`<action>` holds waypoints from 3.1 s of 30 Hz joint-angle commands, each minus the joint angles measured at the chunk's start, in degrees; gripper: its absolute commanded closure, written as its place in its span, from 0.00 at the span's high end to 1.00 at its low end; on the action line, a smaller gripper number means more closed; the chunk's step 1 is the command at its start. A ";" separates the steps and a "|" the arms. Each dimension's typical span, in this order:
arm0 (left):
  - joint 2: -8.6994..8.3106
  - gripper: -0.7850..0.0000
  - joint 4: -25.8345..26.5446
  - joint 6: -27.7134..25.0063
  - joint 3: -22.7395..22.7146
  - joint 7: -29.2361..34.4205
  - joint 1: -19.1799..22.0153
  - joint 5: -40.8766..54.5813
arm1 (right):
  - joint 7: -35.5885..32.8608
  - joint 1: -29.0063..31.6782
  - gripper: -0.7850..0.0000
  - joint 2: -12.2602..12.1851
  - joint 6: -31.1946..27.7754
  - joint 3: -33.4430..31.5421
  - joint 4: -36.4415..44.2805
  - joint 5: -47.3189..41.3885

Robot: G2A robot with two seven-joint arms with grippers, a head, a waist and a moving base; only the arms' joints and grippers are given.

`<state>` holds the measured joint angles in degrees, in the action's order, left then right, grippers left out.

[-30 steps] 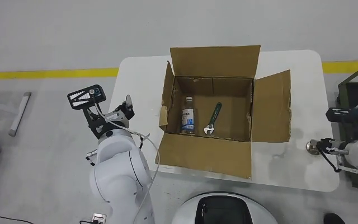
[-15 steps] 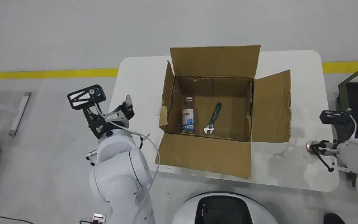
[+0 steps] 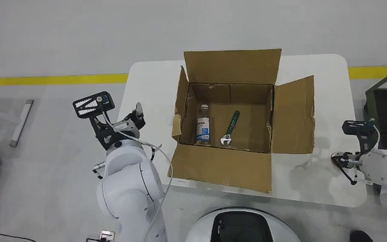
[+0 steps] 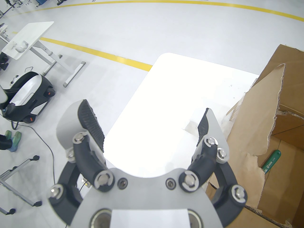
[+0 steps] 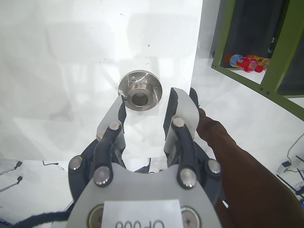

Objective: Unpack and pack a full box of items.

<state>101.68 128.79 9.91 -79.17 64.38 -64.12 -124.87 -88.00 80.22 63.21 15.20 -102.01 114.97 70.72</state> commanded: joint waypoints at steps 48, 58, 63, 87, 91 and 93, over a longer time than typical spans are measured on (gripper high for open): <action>0.00 1.00 0.00 0.00 0.00 0.00 0.00 0.00 | 5.22 -12.01 0.00 -0.04 6.30 -9.18 19.67 -35.13; 0.00 1.00 0.00 0.00 0.00 0.00 0.00 0.00 | 8.61 -21.62 0.00 -0.76 8.21 9.69 19.67 -32.64; 0.00 1.00 0.00 0.00 0.00 0.00 0.00 0.00 | 10.62 -23.48 0.00 -0.58 11.70 20.93 19.07 -26.63; 0.00 1.00 0.00 0.00 0.00 0.00 0.00 0.00 | 21.21 -33.95 0.00 5.12 22.29 50.47 -11.56 -7.05; 0.00 1.00 0.00 0.00 0.00 0.00 0.00 0.00 | 21.29 -35.40 0.00 6.34 22.38 51.93 -15.55 -6.96; 0.00 1.00 0.00 0.00 0.00 0.00 0.00 0.00 | 21.21 -36.15 0.10 6.94 22.29 52.49 -17.26 -6.97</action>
<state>101.68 128.79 9.91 -79.17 64.38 -64.12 -124.87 -66.76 44.34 69.96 37.52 -49.68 98.35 63.77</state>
